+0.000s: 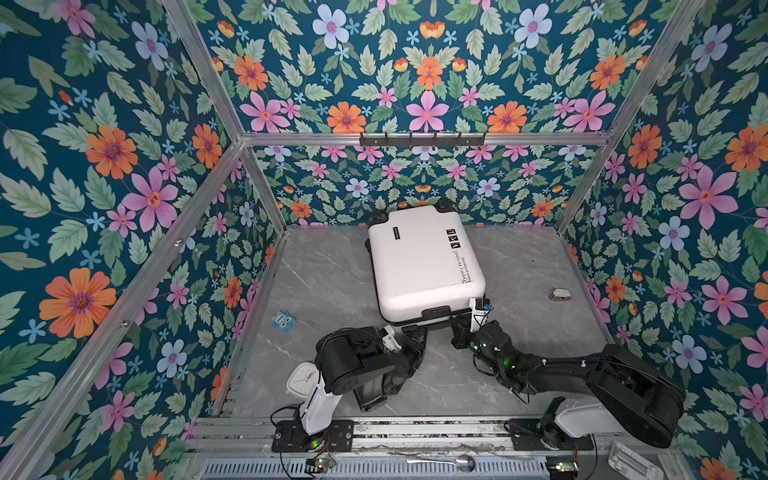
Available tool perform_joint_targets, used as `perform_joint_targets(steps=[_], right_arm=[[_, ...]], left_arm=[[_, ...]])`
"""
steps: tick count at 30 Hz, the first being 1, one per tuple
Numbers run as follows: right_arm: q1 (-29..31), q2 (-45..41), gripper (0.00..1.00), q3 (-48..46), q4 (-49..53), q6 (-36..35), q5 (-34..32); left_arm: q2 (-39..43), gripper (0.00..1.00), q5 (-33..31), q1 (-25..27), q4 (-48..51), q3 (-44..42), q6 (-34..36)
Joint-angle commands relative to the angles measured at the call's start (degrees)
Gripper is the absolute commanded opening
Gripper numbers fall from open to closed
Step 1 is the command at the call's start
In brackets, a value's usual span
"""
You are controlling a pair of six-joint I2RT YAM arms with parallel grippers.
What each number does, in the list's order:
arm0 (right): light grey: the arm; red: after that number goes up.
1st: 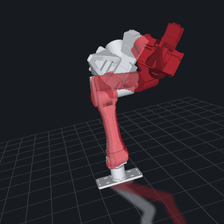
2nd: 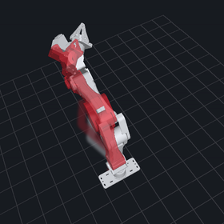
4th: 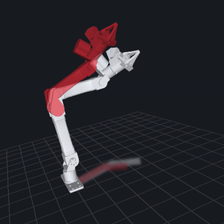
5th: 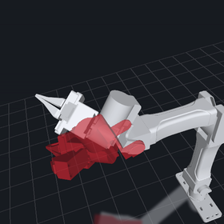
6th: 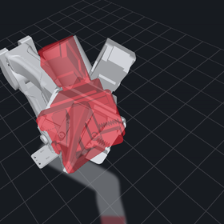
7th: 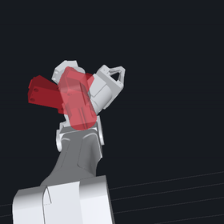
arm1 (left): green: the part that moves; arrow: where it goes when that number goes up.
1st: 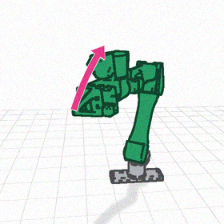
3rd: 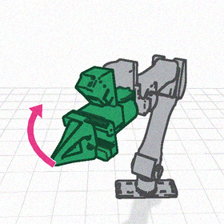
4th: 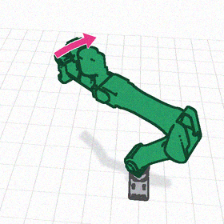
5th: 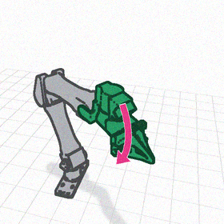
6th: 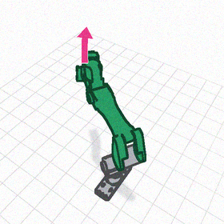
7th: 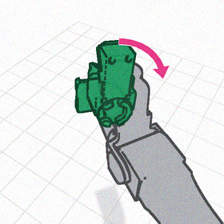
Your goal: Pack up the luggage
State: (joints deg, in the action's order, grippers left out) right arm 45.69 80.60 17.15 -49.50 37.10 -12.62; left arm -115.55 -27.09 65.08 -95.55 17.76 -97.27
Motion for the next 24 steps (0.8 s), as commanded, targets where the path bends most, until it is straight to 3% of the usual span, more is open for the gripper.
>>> perform_joint_targets(steps=[1, 14, 24], right_arm=[[0.01, 1.27, 0.01, 0.52, -2.91, 0.57, -0.97], [-0.08, -2.77, 0.00, -2.68, 0.94, 0.62, -8.95], [-4.39, -3.83, 0.00, -5.08, -0.21, -0.01, -7.80]], left_arm=[[0.22, 0.28, -0.15, -0.04, -0.69, -0.74, 0.07], [0.54, 0.26, -1.41, -0.04, -0.69, -1.85, -0.87], [0.41, 0.24, -1.83, -0.04, -0.69, -2.37, -1.34]])
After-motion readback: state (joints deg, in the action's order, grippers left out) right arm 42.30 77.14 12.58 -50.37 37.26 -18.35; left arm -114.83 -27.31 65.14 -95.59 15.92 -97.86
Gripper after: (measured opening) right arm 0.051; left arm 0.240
